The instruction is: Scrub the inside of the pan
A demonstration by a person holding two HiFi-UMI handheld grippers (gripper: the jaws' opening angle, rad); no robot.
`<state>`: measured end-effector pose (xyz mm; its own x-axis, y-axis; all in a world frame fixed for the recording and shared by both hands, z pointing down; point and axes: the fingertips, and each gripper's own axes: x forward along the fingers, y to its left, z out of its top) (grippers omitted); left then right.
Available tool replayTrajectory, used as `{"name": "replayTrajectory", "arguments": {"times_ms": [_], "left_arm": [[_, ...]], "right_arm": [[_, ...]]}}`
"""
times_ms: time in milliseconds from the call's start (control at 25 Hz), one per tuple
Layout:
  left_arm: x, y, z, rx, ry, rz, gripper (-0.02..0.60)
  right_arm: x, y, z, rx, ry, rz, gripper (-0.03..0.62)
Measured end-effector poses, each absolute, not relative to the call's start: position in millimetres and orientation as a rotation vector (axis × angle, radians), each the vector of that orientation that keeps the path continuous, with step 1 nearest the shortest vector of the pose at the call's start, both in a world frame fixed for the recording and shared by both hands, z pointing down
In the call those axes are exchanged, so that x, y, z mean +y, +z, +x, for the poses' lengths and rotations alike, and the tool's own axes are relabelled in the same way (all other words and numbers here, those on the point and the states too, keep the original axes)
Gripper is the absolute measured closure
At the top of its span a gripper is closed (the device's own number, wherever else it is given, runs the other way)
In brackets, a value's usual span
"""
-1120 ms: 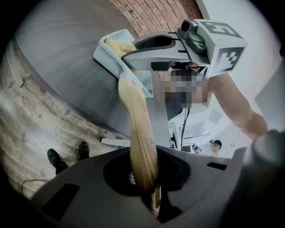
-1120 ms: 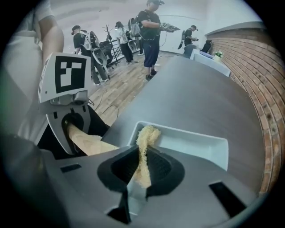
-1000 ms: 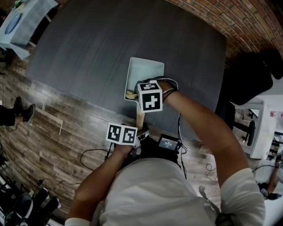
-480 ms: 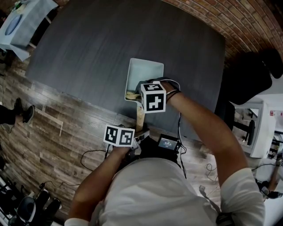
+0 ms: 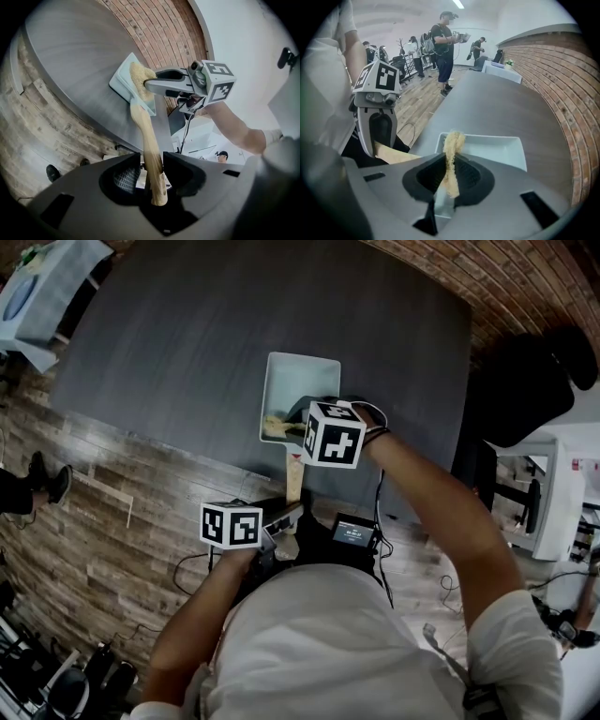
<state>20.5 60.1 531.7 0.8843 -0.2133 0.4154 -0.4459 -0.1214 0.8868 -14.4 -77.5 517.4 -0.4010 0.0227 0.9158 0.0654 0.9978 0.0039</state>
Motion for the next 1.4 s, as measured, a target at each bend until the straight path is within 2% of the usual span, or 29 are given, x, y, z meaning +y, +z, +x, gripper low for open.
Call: {"name": "replayTrajectory", "arguments": {"times_ms": [800, 920, 1120, 1400], "left_arm": [[30.5, 469.5, -67.0, -0.652, -0.039, 1.836, 0.440], [29.9, 456.4, -84.4, -0.673, -0.076, 1.864, 0.465], [29.8, 433.3, -112.6, -0.685, -0.150, 1.911, 0.568], [34.5, 408.0, -134.1, -0.653, -0.181, 1.983, 0.571]], "right_arm": [[-108.9, 467.5, 17.7, -2.213, 0.354, 0.681, 0.539], [-108.6, 454.9, 23.8, -2.240, 0.402, 0.801, 0.539], [-102.7, 432.0, 29.4, -2.269, 0.445, 0.986, 0.539], [-74.3, 410.4, 33.1, -2.334, 0.580, 1.179, 0.539]]}}
